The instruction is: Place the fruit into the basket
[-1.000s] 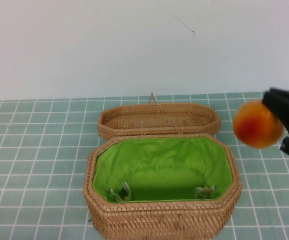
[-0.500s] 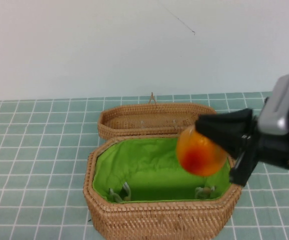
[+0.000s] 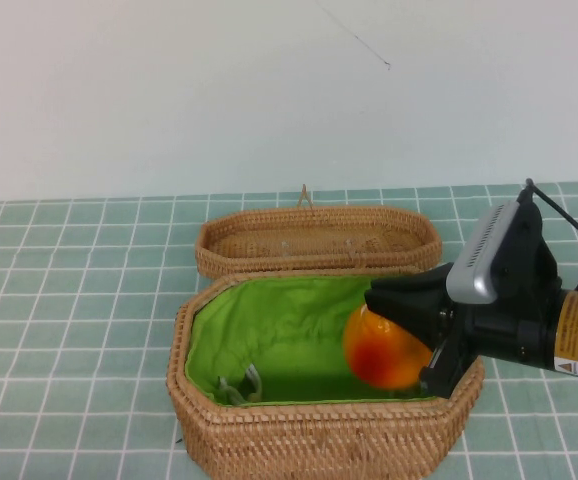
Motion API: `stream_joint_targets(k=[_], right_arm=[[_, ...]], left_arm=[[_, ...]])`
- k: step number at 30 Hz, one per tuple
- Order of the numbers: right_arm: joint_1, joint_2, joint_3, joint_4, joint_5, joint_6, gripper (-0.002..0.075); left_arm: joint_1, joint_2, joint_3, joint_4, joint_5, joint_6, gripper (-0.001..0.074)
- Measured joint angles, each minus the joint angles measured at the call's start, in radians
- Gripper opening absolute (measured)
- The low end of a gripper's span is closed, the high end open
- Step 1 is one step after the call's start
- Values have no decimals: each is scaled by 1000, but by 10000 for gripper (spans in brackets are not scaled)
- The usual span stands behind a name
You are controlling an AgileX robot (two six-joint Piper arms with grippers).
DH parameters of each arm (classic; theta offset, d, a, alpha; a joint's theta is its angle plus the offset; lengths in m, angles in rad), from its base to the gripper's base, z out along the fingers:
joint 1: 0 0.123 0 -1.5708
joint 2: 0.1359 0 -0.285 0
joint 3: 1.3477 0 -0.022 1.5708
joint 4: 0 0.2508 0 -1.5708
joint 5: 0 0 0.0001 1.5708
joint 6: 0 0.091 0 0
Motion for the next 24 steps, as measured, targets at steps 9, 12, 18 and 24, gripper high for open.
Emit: stream_joint_targets(k=[9, 12, 18, 24], right_arm=[[0, 1, 0, 5, 6, 19, 181], [0, -20, 0, 5, 14, 51, 177], [-29, -242, 0, 5, 108, 53, 0], [-44, -564, 0, 13, 431, 84, 6]], left_arm=[[0, 0, 0, 0, 0, 0, 0], [0, 0, 0, 0, 0, 0, 0], [0, 0, 0, 0, 0, 0, 0], [0, 0, 0, 0, 0, 0, 0]])
